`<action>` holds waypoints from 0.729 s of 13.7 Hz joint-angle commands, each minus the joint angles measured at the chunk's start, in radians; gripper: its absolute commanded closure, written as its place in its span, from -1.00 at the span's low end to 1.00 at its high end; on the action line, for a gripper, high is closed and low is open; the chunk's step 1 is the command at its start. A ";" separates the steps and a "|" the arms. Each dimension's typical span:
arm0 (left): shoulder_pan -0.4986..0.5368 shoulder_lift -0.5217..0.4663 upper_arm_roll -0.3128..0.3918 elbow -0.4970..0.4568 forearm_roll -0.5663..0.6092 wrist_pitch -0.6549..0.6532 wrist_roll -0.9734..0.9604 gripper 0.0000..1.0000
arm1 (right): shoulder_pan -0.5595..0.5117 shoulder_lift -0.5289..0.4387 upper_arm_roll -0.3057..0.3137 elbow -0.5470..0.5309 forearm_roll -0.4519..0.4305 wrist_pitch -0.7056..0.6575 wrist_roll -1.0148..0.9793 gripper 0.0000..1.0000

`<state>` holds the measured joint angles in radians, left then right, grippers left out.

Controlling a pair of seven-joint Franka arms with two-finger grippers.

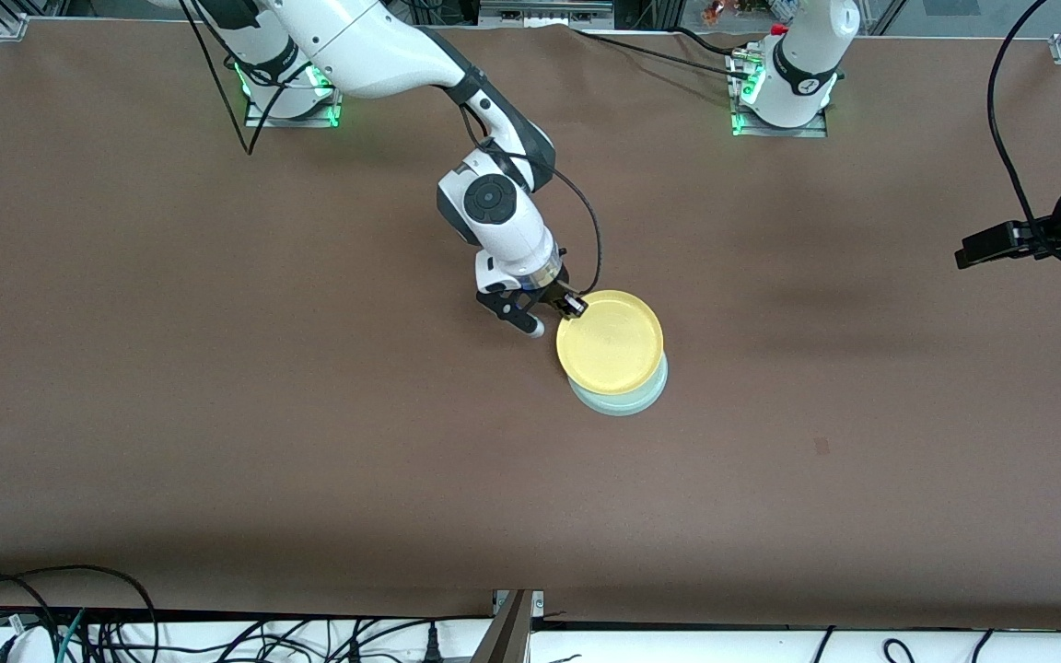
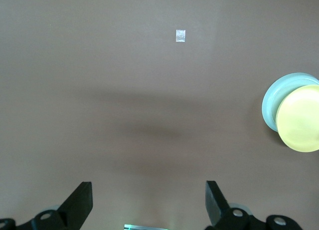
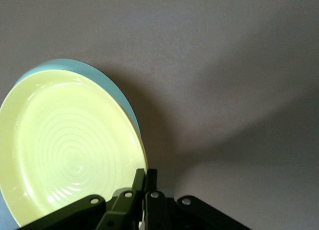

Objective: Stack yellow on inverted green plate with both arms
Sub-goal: 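Open the right gripper and lift it off the yellow plate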

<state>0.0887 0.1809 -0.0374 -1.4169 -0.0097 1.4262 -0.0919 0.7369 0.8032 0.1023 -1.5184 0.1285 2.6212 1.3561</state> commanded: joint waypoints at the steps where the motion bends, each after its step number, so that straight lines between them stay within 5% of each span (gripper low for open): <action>1: 0.008 -0.001 0.002 -0.002 -0.030 0.007 0.023 -1.00 | 0.021 0.044 -0.033 0.084 -0.013 0.002 0.052 1.00; 10: 0.016 -0.001 0.002 -0.002 -0.036 0.005 0.023 -1.00 | 0.039 0.069 -0.035 0.107 -0.015 0.003 0.054 1.00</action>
<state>0.0921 0.1812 -0.0374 -1.4169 -0.0124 1.4262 -0.0919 0.7559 0.8372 0.0813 -1.4567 0.1285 2.6213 1.3797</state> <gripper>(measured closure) 0.000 0.974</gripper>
